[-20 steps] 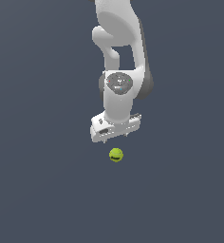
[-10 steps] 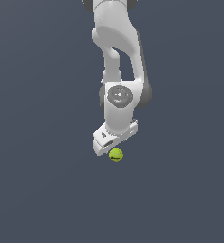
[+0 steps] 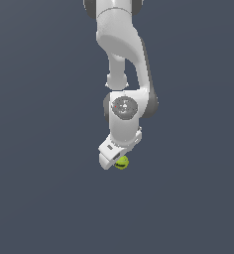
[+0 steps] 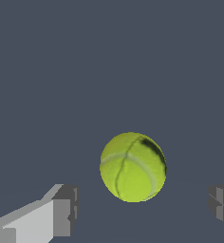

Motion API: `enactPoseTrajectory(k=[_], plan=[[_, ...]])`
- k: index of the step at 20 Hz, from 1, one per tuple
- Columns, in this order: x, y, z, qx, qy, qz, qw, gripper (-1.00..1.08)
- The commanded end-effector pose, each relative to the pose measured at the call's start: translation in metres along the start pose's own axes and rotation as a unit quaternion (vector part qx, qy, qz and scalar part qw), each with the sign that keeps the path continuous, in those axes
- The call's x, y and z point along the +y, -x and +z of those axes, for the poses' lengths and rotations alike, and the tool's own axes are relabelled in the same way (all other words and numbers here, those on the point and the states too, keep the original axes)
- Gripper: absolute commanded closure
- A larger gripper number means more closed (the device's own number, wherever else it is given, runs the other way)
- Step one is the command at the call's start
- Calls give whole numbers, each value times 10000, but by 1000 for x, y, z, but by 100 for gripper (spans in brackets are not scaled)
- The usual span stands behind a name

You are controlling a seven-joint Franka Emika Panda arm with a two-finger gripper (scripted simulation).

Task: Pick up the object and move it to a goal position.

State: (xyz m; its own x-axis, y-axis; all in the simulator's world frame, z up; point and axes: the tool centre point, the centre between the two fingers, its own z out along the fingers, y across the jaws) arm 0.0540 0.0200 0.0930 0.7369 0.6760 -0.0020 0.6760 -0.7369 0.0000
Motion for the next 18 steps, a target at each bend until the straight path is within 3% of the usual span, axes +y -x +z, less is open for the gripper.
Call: enactPoseTrajectory(k=[1, 7, 18], plan=[[1, -1, 1, 8, 0, -75, 10000, -92], [0, -1, 5, 6, -1, -69, 10000, -92], [0, -1, 51, 9, 0, -90, 10000, -92]])
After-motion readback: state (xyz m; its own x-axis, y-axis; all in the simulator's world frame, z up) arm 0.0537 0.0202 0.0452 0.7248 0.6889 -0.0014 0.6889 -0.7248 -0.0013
